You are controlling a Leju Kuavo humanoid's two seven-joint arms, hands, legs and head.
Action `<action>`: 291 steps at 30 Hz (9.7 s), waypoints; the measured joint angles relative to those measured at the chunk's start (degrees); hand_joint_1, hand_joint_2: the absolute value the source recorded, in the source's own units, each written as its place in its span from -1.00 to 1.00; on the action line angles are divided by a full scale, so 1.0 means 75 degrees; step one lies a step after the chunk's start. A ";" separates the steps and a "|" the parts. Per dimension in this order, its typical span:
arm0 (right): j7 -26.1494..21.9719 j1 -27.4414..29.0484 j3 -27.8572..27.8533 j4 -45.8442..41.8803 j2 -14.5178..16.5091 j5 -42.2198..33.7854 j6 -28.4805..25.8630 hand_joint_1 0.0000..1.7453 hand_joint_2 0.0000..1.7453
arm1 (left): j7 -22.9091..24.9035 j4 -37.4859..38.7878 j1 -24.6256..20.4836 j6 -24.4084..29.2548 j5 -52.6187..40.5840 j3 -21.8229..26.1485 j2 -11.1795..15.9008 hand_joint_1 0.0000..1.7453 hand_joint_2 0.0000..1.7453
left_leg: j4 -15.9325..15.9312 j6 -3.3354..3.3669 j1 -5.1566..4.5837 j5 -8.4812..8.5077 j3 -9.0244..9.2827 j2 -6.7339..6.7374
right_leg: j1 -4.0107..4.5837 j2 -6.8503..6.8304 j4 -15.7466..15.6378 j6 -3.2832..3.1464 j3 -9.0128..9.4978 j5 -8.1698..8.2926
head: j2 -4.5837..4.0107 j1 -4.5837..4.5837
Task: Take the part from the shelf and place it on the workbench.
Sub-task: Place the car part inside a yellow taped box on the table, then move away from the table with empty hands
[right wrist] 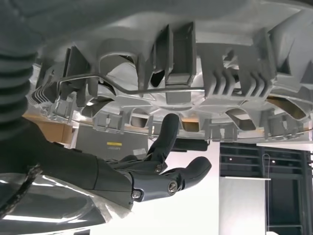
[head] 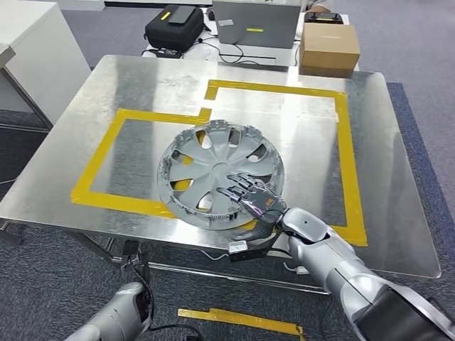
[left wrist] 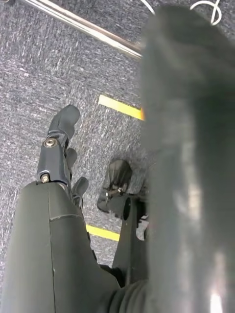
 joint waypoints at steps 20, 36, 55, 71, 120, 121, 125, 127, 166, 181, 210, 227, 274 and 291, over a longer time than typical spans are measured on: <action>-0.0287 0.0630 -0.0284 -0.2027 -0.0254 -0.1513 -0.0788 -1.00 -1.00 | -0.0047 0.0000 -0.0087 -0.0095 0.0127 0.0014 0.0044 -1.00 -1.00 | -0.1567 0.0162 -0.0040 0.0842 0.0474 0.0030 | -0.0004 0.0009 0.0040 0.0272 0.0311 -0.0310 | 0.0000 0.0062; -0.0277 0.1565 -0.0401 -0.4336 -0.0602 -0.1832 -0.0585 -1.00 -1.00 | -0.0154 0.0000 -0.0079 -0.0105 0.0215 0.0025 0.0173 -1.00 -1.00 | -0.1661 0.0266 -0.0117 -0.0015 0.1435 0.0027 | 0.0087 -0.0040 0.0013 0.0139 -0.0361 0.0477 | 0.0000 0.0010; -0.0920 0.4602 -0.3766 -0.5045 -0.0493 -0.5585 0.0792 -1.00 -1.00 | -0.0500 0.0000 0.0106 0.0154 0.0637 0.0437 0.0336 -1.00 -1.00 | -0.1183 0.0039 -0.0031 0.0488 0.0181 0.0031 | -0.0026 -0.0088 -0.0189 0.0025 0.0662 -0.0339 | 0.0000 0.0043; 0.1740 0.4813 -0.8194 0.0733 -0.0130 -0.8086 0.1407 -1.00 -1.00 | -0.0192 0.0000 0.0073 0.0218 0.0624 0.0598 0.0371 -1.00 -1.00 | -0.2058 0.0472 -0.0086 0.0139 0.1679 0.0096 | -0.0015 -0.0081 0.0582 0.0368 -0.0660 -0.0259 | 0.0000 0.0047; 0.5241 0.4925 -0.4935 0.1989 0.0257 -0.3645 0.4722 -1.00 -1.00 | 0.0538 0.0003 0.0136 -0.0298 -0.0208 0.0204 0.0382 -1.00 -1.00 | 0.0391 -0.0020 -0.0089 -0.0203 -0.0150 -0.0010 | 0.0002 -0.0268 -0.0335 -0.0070 0.1007 -0.0482 | 0.0000 0.0047; 0.5237 0.4912 -0.4867 0.1990 0.0267 -0.3607 0.4743 -1.00 -1.00 | 0.0543 0.0003 0.0149 -0.0298 -0.0208 0.0197 0.0381 -1.00 -1.00 | 0.0323 -0.0015 -0.0083 -0.0104 -0.0032 0.0008 | 0.0009 -0.0345 -0.0319 -0.0068 0.0980 -0.0474 | 0.0000 0.0047; 0.5219 0.4824 -0.4702 0.1992 0.0320 -0.3554 0.4780 -1.00 -1.00 | 0.0543 0.0003 0.0122 -0.0281 -0.0197 0.0194 0.0385 -1.00 -1.00 | -0.1494 0.0190 -0.0176 0.0502 0.1059 0.0438 | 0.0075 -0.0639 -0.0275 -0.0016 0.0956 -0.0490 | 0.0000 0.0051; 0.5219 0.4788 -0.4648 0.1993 0.0330 -0.3535 0.4781 -1.00 -1.00 | 0.0544 0.0003 0.0113 -0.0265 -0.0185 0.0192 0.0385 -1.00 -1.00 | -0.1737 0.0297 -0.0238 0.0473 0.1149 0.0499 | 0.0105 -0.0777 -0.0270 0.0048 0.0939 -0.0495 | 0.0000 0.0055; 0.5886 0.4785 -0.4178 0.2058 0.0586 -0.3198 0.4709 -1.00 -1.00 | -0.0167 0.0003 0.0792 -0.0817 -0.0709 -0.0061 0.0611 -1.00 -1.00 | -0.1734 0.0458 -0.0115 0.0527 0.0945 -0.0202 | -0.0046 -0.0047 0.2136 0.0340 -0.0462 -0.1408 | 0.0000 0.0013; 0.5753 0.4838 -0.4178 0.2072 0.0624 -0.3115 0.4707 -1.00 -1.00 | -0.0281 0.0002 0.0948 -0.0779 -0.0685 -0.0189 0.0537 -1.00 -1.00 | 0.0450 -0.0025 -0.0021 -0.0416 -0.0128 -0.0014 | -0.0096 -0.0281 -0.0098 -0.0003 0.0515 -0.0295 | 0.0000 -0.0084; 0.5494 0.4940 -0.4213 0.2083 0.0683 -0.3289 0.4731 -1.00 -1.00 | -0.0114 0.0001 0.0763 -0.0820 -0.1092 -0.0388 0.0470 -1.00 -1.00 | 0.0031 0.0047 -0.0083 -0.0360 0.0089 -0.0085 | -0.0084 -0.0099 -0.0071 0.0020 0.0530 -0.0333 | 0.0000 -0.0090; 0.5478 0.5082 -0.4347 0.2087 0.0683 -0.3384 0.4685 -1.00 -1.00 | 0.0138 0.0000 0.0606 -0.0687 -0.1466 -0.0715 0.0281 -1.00 -1.00 | -0.1692 0.0501 -0.0151 0.0455 0.0927 -0.0181 | -0.0034 -0.0048 0.2147 0.0366 -0.0434 -0.1494 | 0.0000 -0.0025; 0.5171 0.5344 -0.4606 0.2119 0.0368 -0.3195 0.5294 -1.00 -1.00 | -0.1601 -0.0163 0.2999 -0.1740 -0.4578 0.1218 0.0154 -1.00 -1.00 | 0.0335 0.0050 -0.0076 -0.0535 0.0161 0.0011 | -0.0015 -0.0440 -0.0052 -0.0013 0.0594 -0.0488 | 0.0000 -0.0088; 0.4952 0.5310 -0.4605 0.2108 0.0394 -0.2904 0.5456 -1.00 -1.00 | -0.2019 -0.0160 0.3149 -0.1362 -0.4300 0.1402 0.0163 -1.00 -1.00 | -0.1703 0.0439 -0.0113 0.0218 0.1236 -0.0511 | -0.0062 0.0135 0.1144 0.0365 -0.0005 -0.0826 | 0.0000 0.0006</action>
